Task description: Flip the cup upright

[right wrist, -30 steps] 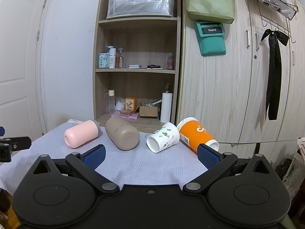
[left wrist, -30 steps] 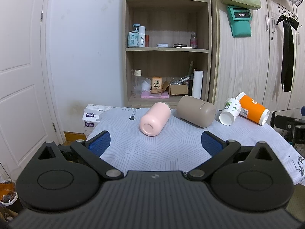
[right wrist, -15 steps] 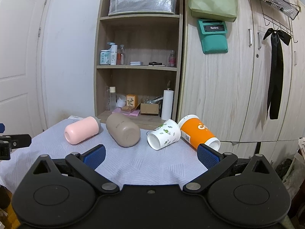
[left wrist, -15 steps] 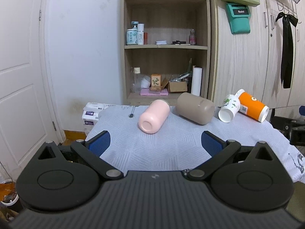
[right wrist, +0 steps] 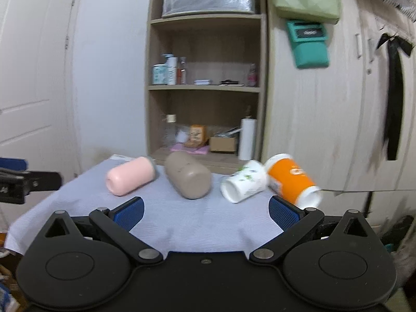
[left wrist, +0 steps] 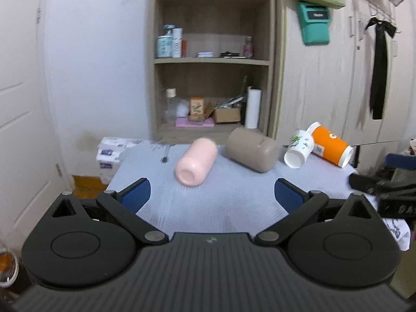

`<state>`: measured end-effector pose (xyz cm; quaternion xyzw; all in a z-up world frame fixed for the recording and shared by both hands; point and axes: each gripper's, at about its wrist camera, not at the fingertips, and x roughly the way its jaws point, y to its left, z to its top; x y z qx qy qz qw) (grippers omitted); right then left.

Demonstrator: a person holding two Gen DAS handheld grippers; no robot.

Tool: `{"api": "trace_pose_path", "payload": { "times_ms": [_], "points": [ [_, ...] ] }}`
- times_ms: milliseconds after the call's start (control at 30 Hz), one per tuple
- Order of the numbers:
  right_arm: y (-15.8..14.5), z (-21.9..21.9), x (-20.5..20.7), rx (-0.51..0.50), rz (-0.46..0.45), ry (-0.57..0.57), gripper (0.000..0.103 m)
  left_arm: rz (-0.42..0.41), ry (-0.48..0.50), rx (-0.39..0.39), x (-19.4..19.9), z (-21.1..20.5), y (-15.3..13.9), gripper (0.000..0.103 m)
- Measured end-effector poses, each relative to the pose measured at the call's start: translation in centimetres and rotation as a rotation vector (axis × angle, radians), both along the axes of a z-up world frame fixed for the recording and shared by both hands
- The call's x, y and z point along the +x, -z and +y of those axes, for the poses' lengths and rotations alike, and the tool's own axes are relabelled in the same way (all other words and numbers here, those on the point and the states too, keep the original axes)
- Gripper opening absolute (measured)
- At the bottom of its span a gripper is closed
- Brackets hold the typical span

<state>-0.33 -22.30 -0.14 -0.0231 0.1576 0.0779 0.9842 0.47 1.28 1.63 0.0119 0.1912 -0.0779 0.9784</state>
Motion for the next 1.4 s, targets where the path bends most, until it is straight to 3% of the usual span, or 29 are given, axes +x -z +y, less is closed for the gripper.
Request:
{"api": "trace_pose_path", "payload": {
  "times_ms": [133, 200, 533, 767, 900, 1033, 1267, 1400],
  "points": [
    [0.2, 2.0, 2.1, 0.037, 0.038, -0.086, 0.103, -0.079, -0.019, 0.037, 0.8, 0.4, -1.2, 0.103],
    [0.1, 3.1, 3.0, 0.060, 0.056, -0.118, 0.103, -0.081, -0.007, 0.057, 1.7, 0.7, -1.7, 0.103],
    [1.6, 8.8, 9.5, 0.121, 0.157, -0.263, 0.103, 0.065, 0.063, 0.117, 8.5, 2.6, -2.1, 0.102],
    [3.8, 11.8, 11.7, 0.151, 0.186, -0.269, 0.103, 0.197, 0.165, 0.023, 14.4, 3.2, -0.1, 0.097],
    [3.7, 12.2, 13.3, 0.134, 0.194, -0.266, 0.103, 0.230, 0.193, 0.022, 17.1, 3.3, 1.4, 0.090],
    [4.1, 12.0, 15.0, 0.118, 0.224, -0.267, 0.103, 0.235, 0.242, -0.027, 19.8, 4.2, 2.3, 0.088],
    [5.1, 12.0, 16.6, 0.105, 0.267, -0.248, 0.103, 0.303, 0.272, -0.041, 23.4, 4.2, 4.3, 0.088],
    [5.2, 12.1, 17.0, 0.096, 0.285, -0.248, 0.103, 0.334, 0.246, -0.056, 24.0, 4.5, 5.1, 0.082]
  ]
}}
